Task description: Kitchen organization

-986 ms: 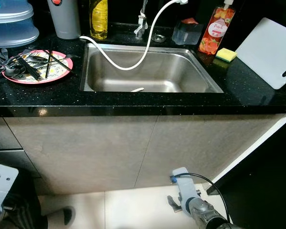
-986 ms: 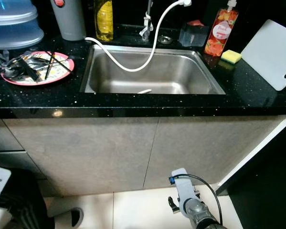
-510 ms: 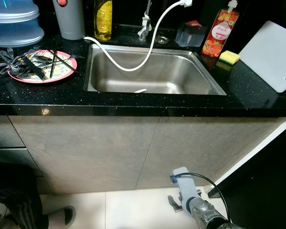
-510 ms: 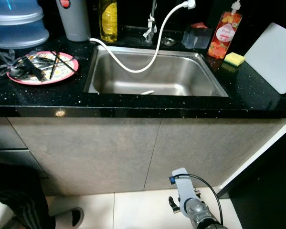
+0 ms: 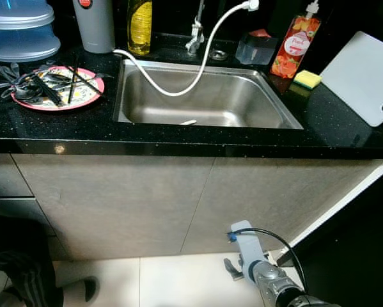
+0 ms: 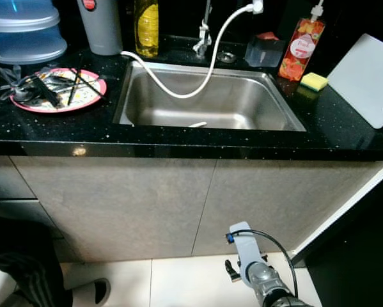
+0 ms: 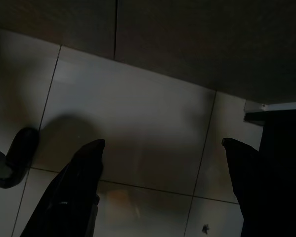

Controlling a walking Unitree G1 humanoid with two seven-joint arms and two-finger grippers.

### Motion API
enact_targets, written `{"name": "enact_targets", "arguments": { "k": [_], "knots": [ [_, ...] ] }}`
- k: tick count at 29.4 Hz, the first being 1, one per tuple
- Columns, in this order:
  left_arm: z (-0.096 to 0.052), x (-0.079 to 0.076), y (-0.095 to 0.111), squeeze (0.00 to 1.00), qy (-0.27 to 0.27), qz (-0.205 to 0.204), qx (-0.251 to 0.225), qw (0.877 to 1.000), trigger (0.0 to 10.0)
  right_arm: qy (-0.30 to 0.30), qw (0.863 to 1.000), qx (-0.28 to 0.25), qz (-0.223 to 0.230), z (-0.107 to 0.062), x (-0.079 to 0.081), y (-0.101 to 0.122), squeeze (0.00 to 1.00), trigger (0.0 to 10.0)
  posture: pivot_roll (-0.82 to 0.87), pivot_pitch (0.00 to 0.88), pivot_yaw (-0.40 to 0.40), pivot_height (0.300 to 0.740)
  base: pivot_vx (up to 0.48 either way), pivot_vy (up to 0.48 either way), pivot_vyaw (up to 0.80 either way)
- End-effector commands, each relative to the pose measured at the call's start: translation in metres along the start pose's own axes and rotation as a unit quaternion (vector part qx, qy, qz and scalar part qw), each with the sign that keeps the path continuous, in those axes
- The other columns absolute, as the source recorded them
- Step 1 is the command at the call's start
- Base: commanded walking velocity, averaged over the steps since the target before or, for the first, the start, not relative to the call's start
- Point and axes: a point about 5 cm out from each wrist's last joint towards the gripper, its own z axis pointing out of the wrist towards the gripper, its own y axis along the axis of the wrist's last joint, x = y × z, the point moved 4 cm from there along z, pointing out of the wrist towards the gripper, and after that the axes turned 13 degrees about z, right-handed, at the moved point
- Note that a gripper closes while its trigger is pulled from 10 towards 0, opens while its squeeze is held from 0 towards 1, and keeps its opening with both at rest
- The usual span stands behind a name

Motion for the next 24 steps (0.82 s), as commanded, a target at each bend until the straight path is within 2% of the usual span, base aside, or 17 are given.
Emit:
{"name": "enact_targets", "arguments": {
  "k": [1,2,3,5,7,8,10,11,12,16,19,24],
  "knots": [
    [0.001,-0.025,0.025,0.00,-0.048,0.002,-0.042,0.998,10.0,-0.006,1.000,0.008,-0.001,-0.001,-0.004,-0.006,0.00,10.0,0.34,0.000,-0.100,0.740,0.000,0.000,0.00],
    [0.001,-0.025,0.025,0.00,-0.048,0.002,-0.042,0.998,10.0,-0.006,1.000,0.008,-0.001,-0.001,-0.004,-0.006,0.00,10.0,0.34,0.000,-0.100,0.740,0.000,0.000,0.00],
    [0.002,-0.034,0.035,0.00,-0.061,-0.002,-0.058,0.996,10.0,-0.006,1.000,0.009,0.000,-0.001,-0.004,-0.007,0.00,10.0,0.34,0.000,-0.096,0.740,0.000,0.000,0.00],
    [0.002,-0.034,0.035,0.00,-0.061,-0.002,-0.058,0.996,10.0,-0.006,1.000,0.009,0.000,-0.001,-0.004,-0.007,0.00,10.0,0.34,0.000,-0.096,0.740,0.000,0.000,0.00],
    [0.002,-0.057,0.057,0.00,-0.090,-0.019,-0.087,0.992,10.0,-0.007,1.000,0.009,0.002,-0.001,-0.003,-0.007,0.00,10.0,0.33,0.000,-0.093,0.740,0.000,0.000,0.00],
    [0.002,-0.057,0.057,0.00,-0.090,-0.019,-0.087,0.992,10.0,-0.007,1.000,0.009,0.002,-0.001,-0.003,-0.007,0.00,10.0,0.33,0.000,-0.093,0.740,0.000,0.000,0.00],
    [-0.002,-0.083,0.076,0.00,-0.125,-0.038,-0.108,0.985,10.0,-0.007,1.000,0.008,0.003,-0.001,-0.004,-0.007,0.00,10.0,0.33,0.000,-0.093,0.740,0.000,0.000,0.00],
    [-0.002,-0.083,0.076,0.00,-0.125,-0.038,-0.108,0.985,10.0,-0.007,1.000,0.008,0.003,-0.001,-0.004,-0.007,0.00,10.0,0.33,0.000,-0.093,0.740,0.000,0.000,0.00],
    [-0.007,-0.106,0.088,0.00,-0.155,-0.051,-0.120,0.979,10.0,-0.008,1.000,0.008,0.003,-0.002,-0.005,-0.007,0.00,10.0,0.31,0.000,-0.092,0.740,0.000,0.000,0.00],
    [-0.018,-0.135,0.097,0.00,-0.193,-0.071,-0.121,0.971,10.0,-0.012,1.000,0.005,0.002,-0.002,-0.010,-0.004,0.00,10.0,0.30,0.000,-0.093,0.740,0.000,0.000,0.00],
    [-0.024,-0.148,0.096,0.00,-0.213,-0.070,-0.116,0.968,10.0,-0.016,1.000,0.002,0.004,-0.002,-0.012,-0.003,0.00,10.0,0.28,0.000,-0.087,0.740,0.000,0.000,0.00],
    [-0.026,-0.153,0.091,0.00,-0.220,-0.066,-0.101,0.968,10.0,-0.020,1.000,0.004,0.006,-0.003,-0.015,-0.006,0.00,10.0,0.27,0.000,-0.084,0.740,0.000,0.000,0.00]
  ]
}}
